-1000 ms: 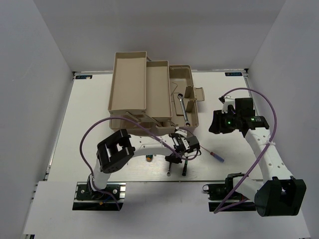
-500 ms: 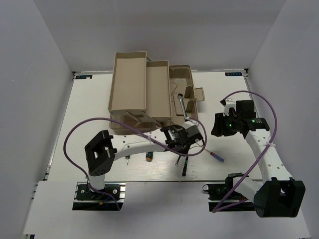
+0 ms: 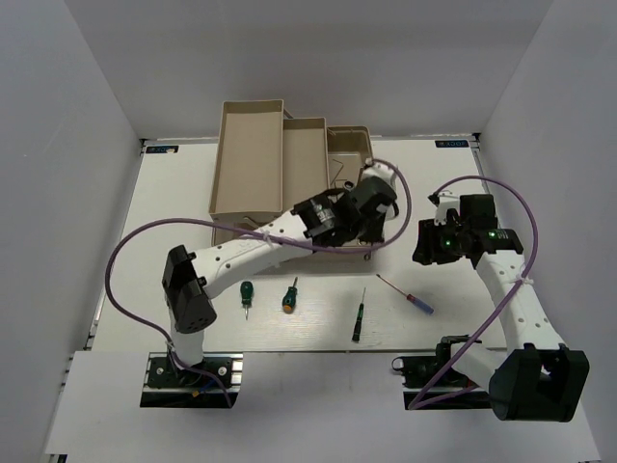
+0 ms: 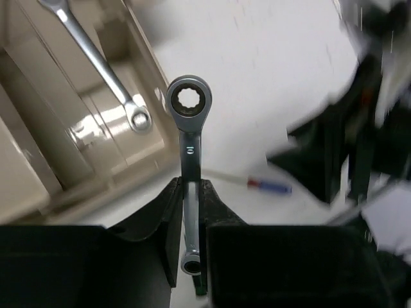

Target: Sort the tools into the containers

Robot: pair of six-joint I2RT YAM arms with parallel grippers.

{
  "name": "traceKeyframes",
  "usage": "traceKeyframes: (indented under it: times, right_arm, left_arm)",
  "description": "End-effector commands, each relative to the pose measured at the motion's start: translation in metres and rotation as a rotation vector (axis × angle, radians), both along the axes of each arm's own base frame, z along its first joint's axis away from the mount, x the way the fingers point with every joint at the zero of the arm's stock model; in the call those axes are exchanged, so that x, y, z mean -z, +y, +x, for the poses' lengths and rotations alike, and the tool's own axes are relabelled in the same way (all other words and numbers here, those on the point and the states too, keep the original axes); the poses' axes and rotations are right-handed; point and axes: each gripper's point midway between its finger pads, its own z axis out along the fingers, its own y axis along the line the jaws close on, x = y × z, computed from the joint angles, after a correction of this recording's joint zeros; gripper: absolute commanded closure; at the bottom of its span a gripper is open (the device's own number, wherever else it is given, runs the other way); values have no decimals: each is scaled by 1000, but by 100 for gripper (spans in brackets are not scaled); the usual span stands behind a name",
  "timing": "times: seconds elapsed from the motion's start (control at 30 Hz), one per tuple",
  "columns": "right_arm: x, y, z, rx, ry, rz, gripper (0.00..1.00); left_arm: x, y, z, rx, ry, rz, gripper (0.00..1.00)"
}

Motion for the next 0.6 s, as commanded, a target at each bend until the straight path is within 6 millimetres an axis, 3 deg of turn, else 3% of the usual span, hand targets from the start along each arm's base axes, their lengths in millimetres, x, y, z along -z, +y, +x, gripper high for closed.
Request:
traceKeyframes:
  times: [0.0, 0.03, 0.07, 0.1, 0.17, 0.2, 0.23, 0.27, 0.33, 0.5, 0.57]
  right_arm:
    - [5, -4, -4, -13, 1, -20, 49]
    - [7, -5, -4, -14, 5, -20, 49]
    - [10, -4, -5, -22, 9, -22, 49]
    - [10, -4, -5, -27, 9, -19, 49]
    - [13, -3, -5, -38, 20, -18, 49]
    - [15, -3, -5, -49, 25, -20, 49]
    - [16, -3, -5, -53, 25, -19, 49]
    - [19, -2, -4, -76, 31, -24, 49]
    - [21, 1, -6, -105, 39, -16, 49]
    - [46, 2, -25, -261, 98, -48, 40]
    - [53, 0, -31, -310, 105, -66, 37]
  left_arm:
    - [-11, 7, 59, -107, -75, -10, 100]
    - [-22, 5, 73, -122, -95, -31, 100]
    - [-21, 11, 92, -159, -98, -33, 100]
    - [-19, 3, 108, -158, -105, -37, 100]
    - [-12, 7, 133, -177, -112, -19, 100]
    - [-19, 6, 140, -181, -114, -32, 100]
    - [1, 4, 150, -184, -104, 1, 100]
    - [6, 6, 158, -173, -89, -2, 98]
    - [10, 6, 168, -165, -76, -25, 88]
    - [31, 13, 193, -169, -30, -55, 52]
    - [29, 12, 195, -149, -20, -82, 41]
